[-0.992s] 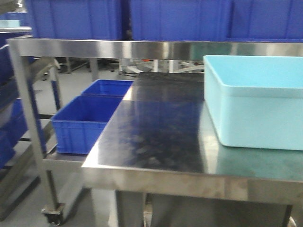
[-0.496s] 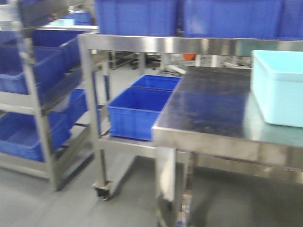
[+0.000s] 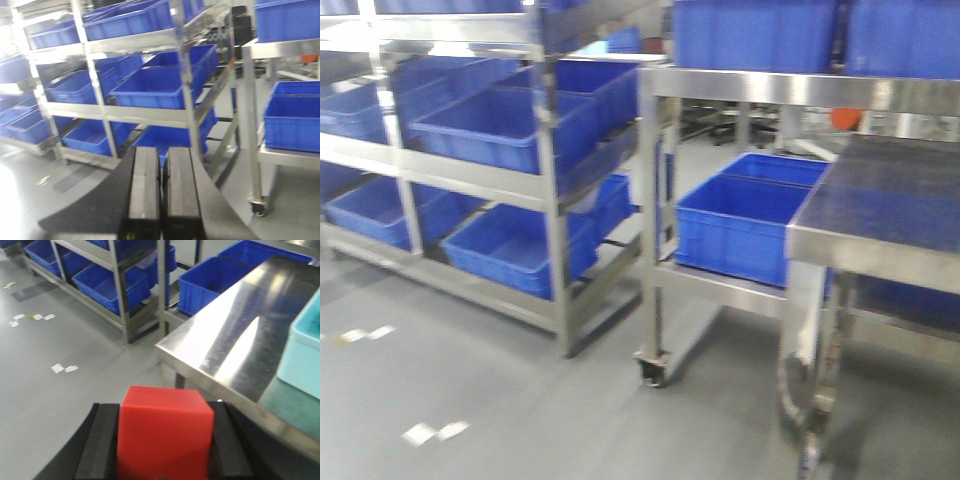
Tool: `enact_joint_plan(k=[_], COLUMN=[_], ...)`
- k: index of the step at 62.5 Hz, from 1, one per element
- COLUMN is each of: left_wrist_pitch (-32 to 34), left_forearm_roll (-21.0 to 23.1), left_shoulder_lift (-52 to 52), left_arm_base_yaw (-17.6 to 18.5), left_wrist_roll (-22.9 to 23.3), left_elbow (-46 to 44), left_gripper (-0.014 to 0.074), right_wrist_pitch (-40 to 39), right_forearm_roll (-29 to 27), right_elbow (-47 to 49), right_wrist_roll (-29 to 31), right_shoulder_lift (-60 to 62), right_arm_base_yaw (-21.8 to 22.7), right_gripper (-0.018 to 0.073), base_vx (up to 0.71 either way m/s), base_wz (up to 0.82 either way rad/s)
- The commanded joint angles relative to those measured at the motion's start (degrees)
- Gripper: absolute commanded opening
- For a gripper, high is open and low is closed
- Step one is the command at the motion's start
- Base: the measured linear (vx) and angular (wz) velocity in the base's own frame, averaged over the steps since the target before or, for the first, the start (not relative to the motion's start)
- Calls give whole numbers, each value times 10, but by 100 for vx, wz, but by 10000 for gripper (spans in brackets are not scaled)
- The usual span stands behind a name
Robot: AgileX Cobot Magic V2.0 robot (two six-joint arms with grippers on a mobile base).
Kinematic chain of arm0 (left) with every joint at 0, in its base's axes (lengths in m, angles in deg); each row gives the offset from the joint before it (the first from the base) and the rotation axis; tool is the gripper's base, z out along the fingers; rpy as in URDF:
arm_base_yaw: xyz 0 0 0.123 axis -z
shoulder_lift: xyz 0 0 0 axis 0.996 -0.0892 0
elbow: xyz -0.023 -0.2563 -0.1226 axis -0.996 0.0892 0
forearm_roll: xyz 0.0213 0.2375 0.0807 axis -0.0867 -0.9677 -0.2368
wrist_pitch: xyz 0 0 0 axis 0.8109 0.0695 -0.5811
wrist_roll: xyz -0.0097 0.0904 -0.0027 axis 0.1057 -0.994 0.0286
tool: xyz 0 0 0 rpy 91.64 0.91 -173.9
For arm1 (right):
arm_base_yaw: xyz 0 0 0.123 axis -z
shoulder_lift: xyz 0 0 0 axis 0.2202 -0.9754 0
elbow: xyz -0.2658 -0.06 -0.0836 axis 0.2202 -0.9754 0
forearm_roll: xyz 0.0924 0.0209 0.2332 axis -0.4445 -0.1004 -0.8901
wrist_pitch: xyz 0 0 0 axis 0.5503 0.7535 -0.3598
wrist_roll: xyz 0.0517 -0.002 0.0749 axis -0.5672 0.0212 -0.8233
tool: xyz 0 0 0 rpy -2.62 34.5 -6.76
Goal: Pick red cube and place on left shelf
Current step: 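Drive the base away from the table holding the red cube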
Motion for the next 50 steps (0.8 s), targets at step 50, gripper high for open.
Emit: enact_joint_plan(k=[50], left_wrist_pitch=[52], left_forearm_roll=[3], left_shoulder_lift=[-4], left_arm_base_yaw=[3], left_wrist_roll=[0], left_elbow=[13], left_gripper=[106], right_wrist_pitch=[-46], right_forearm_roll=[5], right_elbow=[17], right_wrist_roll=[2], right_shoulder_lift=[0], right_arm_base_yaw=[0], right_gripper=[56], base_vx=[-16], base_wz=[54])
